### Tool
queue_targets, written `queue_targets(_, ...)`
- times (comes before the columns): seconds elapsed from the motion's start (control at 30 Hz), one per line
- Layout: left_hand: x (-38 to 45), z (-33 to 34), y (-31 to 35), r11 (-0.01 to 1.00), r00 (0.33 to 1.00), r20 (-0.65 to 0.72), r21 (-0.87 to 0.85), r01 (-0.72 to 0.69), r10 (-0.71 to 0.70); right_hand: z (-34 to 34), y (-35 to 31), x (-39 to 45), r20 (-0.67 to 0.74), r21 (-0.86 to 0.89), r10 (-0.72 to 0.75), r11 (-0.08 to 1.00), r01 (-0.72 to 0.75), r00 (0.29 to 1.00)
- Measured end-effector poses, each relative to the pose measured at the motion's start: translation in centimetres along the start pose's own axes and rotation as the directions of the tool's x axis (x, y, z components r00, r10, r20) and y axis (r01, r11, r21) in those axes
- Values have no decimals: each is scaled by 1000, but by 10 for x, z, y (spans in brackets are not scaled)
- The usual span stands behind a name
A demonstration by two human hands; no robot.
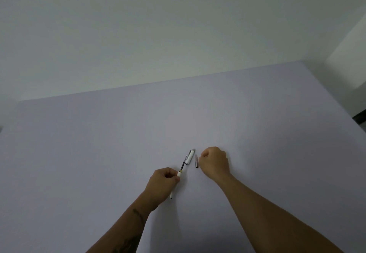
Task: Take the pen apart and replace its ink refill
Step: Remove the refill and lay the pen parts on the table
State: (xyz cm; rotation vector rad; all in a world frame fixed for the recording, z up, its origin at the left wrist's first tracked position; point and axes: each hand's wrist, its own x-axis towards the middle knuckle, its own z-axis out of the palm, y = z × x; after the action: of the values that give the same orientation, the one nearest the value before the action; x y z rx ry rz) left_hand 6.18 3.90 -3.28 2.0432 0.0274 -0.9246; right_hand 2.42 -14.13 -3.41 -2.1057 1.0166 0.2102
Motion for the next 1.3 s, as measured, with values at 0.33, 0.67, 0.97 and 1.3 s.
queue_targets(0.33, -18, 9, 21, 984, 983, -56, 36, -175, 177, -10, -6, -40, 354, 508, 35, 832, -224, 935)
queue_targets(0.67, -29, 22, 28, 978, 977, -39, 22, -210, 210, -27, 16, -41, 160, 802, 178, 550, -233, 971)
queue_targets(0.97, -22, 36, 28, 984, 984, 10, -23, -177, 177, -59, 45, -21, 57, 484, 150, 861, -159, 987)
queue_targets(1.3, -9, 50, 26, 991, 992, 8, 43, -125, 124, -47, 66, -1, -27, -73, 49, 996, -51, 998)
